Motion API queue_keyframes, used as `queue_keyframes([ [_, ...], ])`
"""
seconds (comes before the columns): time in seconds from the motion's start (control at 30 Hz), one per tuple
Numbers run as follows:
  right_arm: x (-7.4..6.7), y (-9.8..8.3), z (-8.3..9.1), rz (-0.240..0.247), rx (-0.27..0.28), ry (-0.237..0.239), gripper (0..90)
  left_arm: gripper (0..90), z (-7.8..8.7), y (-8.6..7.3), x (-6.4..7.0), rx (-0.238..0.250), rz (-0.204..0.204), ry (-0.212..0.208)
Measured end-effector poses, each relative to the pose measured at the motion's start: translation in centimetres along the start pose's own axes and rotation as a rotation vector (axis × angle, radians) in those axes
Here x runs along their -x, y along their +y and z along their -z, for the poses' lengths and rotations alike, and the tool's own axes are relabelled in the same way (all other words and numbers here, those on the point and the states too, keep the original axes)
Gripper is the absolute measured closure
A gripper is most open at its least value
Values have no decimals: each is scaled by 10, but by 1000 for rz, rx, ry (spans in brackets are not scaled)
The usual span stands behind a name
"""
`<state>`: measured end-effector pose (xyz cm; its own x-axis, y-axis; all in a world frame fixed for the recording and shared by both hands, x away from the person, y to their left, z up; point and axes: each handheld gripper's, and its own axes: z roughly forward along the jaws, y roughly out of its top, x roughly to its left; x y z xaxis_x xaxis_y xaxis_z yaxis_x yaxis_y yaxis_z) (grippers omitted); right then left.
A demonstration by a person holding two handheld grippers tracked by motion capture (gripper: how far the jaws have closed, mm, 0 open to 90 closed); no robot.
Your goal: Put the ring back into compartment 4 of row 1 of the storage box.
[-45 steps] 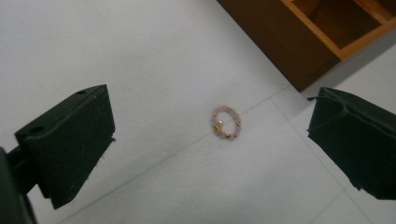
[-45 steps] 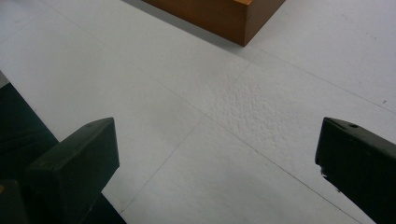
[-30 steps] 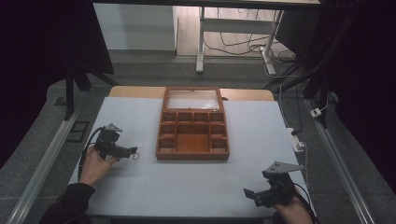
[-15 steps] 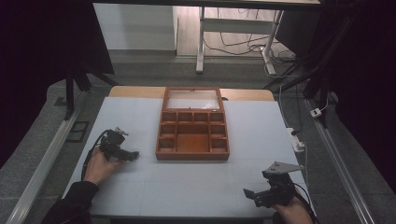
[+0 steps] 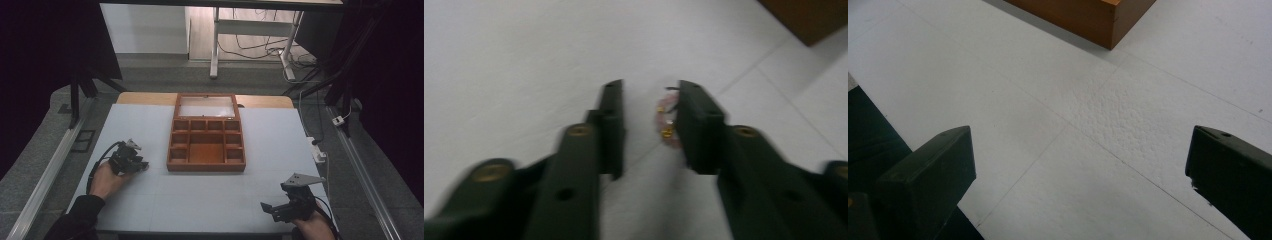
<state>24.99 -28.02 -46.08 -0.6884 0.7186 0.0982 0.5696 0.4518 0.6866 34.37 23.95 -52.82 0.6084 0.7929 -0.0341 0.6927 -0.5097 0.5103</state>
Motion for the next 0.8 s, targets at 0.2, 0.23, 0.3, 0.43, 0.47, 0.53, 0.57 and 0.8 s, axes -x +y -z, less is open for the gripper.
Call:
queue_keyframes([
  [0.2, 0, 0, 0, 2, -2, -4, 0, 864, 0, 0, 2, 0, 21, -22],
  [0.23, 0, 0, 0, 3, -2, -3, 0, 865, 0, 0, 1, -1, 23, -25],
  [0.3, 0, 0, 0, 3, -2, -3, 0, 865, 0, 1, 1, -1, 35, -28],
  [0.43, 0, 0, 0, 2, -3, -2, 0, 866, 0, 1, -2, -1, 70, -49],
  [0.47, 0, 0, 0, 2, -2, -2, 0, 866, 0, 1, -3, -2, 77, -53],
  [0.53, 0, 0, 0, 2, -2, -2, 0, 866, 1, 2, -3, 1, 91, -59],
  [0.57, 0, 0, 0, 3, -2, -2, 0, 866, 2, 2, -4, 4, 94, -61],
  [0.8, 0, 0, 0, 4, -1, -1, 0, 866, 13, 3, -6, 54, 104, -63],
])
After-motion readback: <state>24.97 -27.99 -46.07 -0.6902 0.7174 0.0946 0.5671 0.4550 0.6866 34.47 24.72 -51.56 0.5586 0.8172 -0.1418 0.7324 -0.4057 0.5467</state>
